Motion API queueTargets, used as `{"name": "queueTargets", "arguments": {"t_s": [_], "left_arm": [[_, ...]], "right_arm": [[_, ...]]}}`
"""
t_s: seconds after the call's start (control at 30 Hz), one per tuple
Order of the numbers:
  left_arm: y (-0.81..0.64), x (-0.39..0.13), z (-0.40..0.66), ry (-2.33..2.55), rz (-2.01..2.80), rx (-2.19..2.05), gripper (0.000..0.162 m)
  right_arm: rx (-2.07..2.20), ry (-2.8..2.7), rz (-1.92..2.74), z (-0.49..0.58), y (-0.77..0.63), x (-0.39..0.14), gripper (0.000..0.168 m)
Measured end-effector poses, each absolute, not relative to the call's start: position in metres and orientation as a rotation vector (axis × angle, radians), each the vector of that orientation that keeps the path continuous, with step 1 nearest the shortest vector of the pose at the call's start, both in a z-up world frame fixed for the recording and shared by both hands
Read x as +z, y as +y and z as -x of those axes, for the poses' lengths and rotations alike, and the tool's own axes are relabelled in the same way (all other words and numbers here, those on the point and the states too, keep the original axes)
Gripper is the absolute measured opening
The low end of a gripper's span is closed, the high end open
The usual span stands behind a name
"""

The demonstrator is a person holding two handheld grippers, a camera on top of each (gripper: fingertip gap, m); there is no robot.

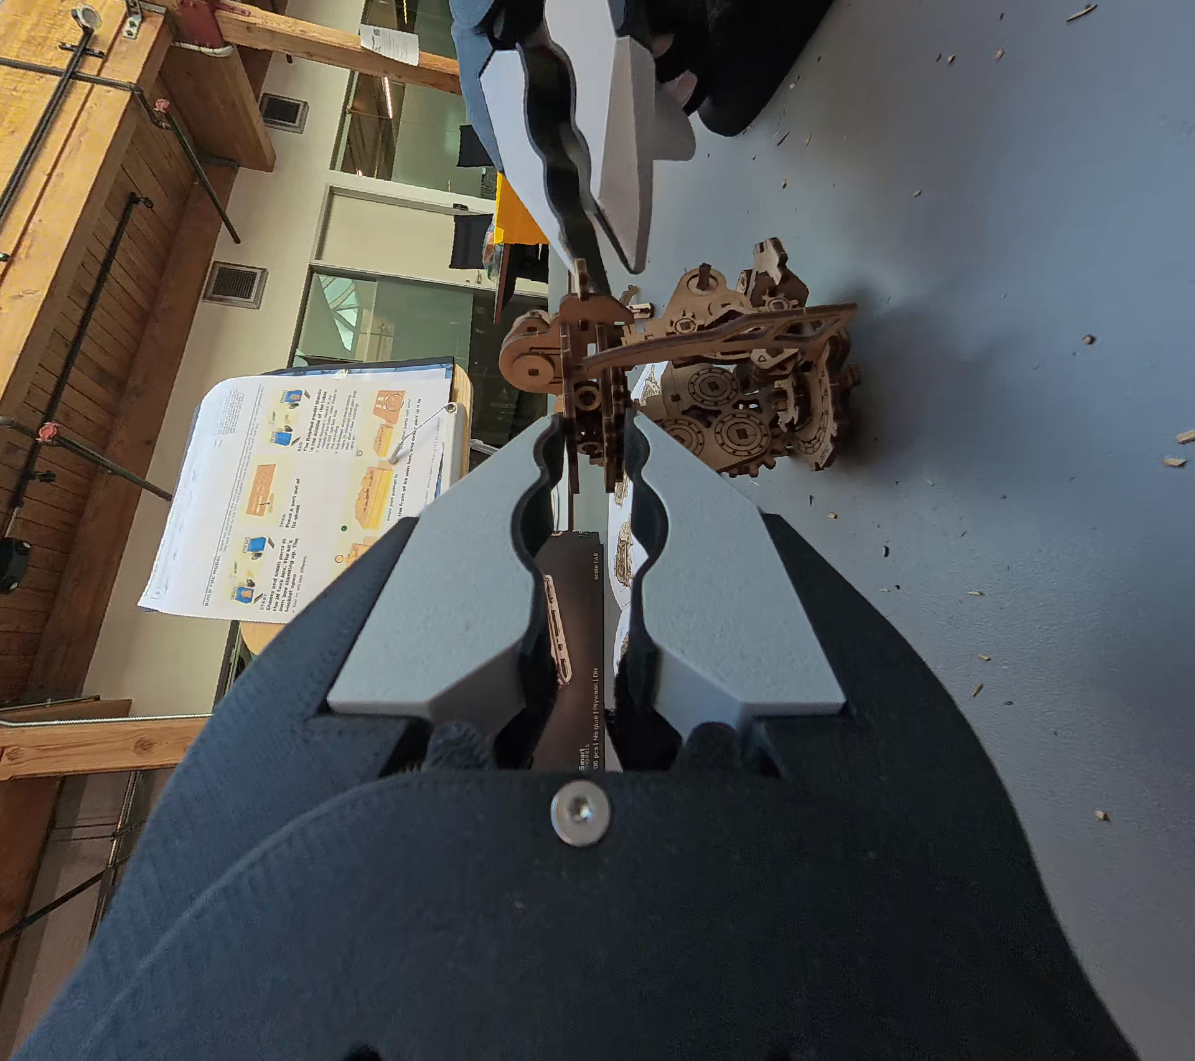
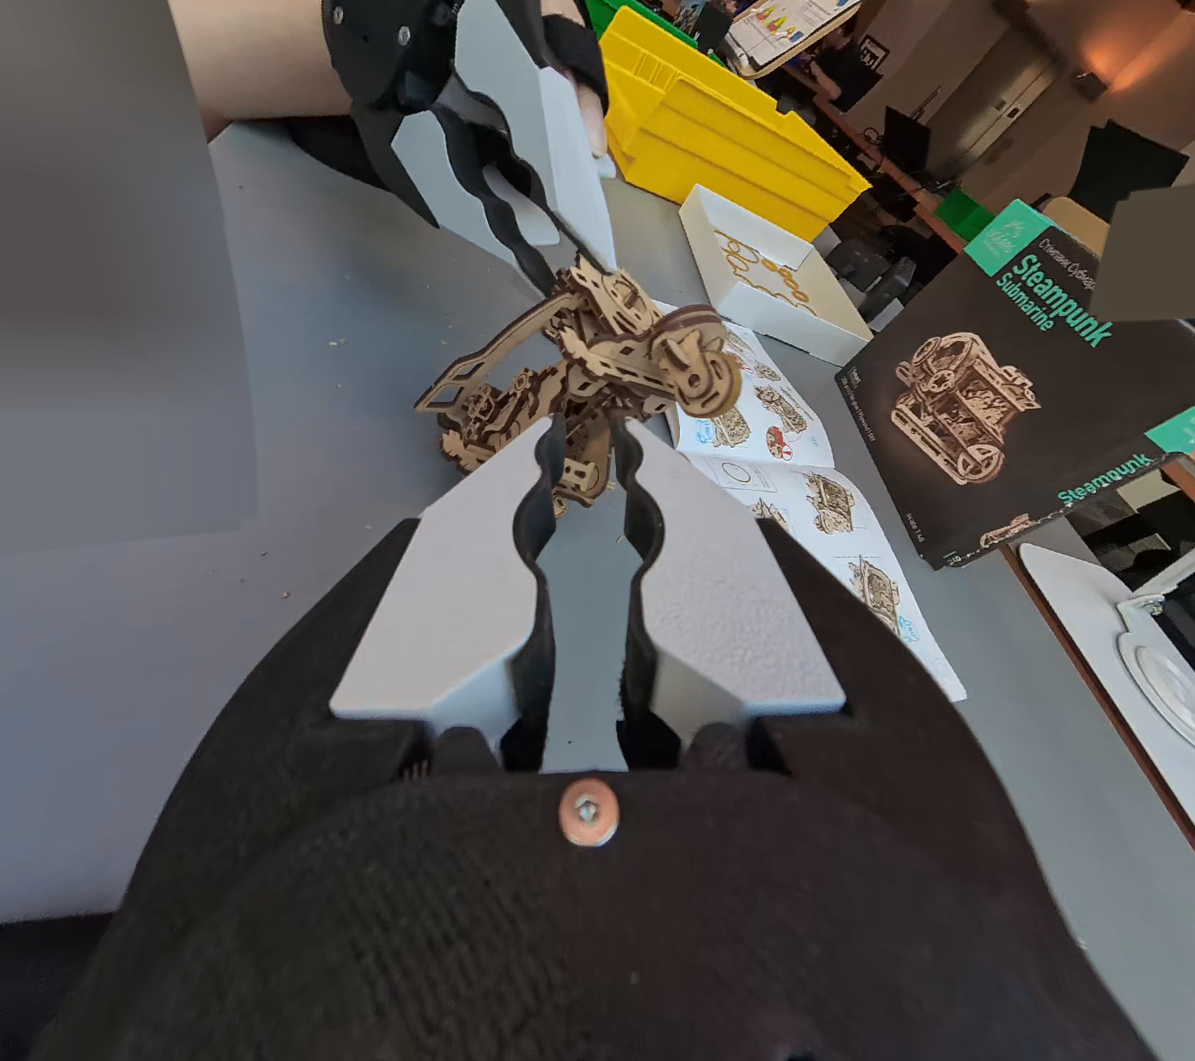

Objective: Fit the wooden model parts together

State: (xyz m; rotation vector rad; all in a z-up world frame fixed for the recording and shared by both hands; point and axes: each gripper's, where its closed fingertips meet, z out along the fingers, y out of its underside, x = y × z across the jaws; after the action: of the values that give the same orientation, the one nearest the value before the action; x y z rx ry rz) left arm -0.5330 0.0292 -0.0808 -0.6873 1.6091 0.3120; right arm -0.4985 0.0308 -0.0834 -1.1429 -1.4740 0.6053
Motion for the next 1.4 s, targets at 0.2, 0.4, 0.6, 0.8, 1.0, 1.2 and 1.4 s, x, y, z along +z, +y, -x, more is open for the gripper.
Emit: {"name": "queueTargets", "arguments": {"t_s": [0.2, 0.4, 0.6, 0.8, 1.0, 1.2, 1.4], "left_arm": [[0.029, -0.081, 0.534, 1.613, 0.680, 0.324, 0.016], [0.029, -0.081, 0.534, 1.614, 0.675, 0.322, 0.016], [0.026, -0.080, 0.533, 1.615, 0.665, 0.326, 0.016], [0.026, -0.080, 0.534, 1.613, 0.668, 0.323, 0.016], [0.025, -0.079, 0.534, 1.613, 0.667, 0.320, 0.015], [0.024, -0.079, 0.534, 1.613, 0.663, 0.324, 0.015], [0.019, -0.078, 0.531, 1.614, 0.637, 0.325, 0.015]], "right_arm": [[0.712, -1.532, 1.268, 0.504, 0.023, -0.093, 0.012], [0.834, -1.570, 1.410, 0.507, 0.022, -0.103, 0.015], [0.906, -1.571, 1.456, 0.508, 0.023, -0.105, 0.013], [0.934, -1.582, 1.462, 0.508, 0.022, -0.106, 0.009], [0.920, -1.600, 1.390, 0.508, 0.019, -0.103, 0.003], [0.877, -1.607, 1.339, 0.506, 0.018, -0.102, 0.002], [0.862, -1.606, 1.332, 0.506, 0.018, -0.103, 0.002]]}}
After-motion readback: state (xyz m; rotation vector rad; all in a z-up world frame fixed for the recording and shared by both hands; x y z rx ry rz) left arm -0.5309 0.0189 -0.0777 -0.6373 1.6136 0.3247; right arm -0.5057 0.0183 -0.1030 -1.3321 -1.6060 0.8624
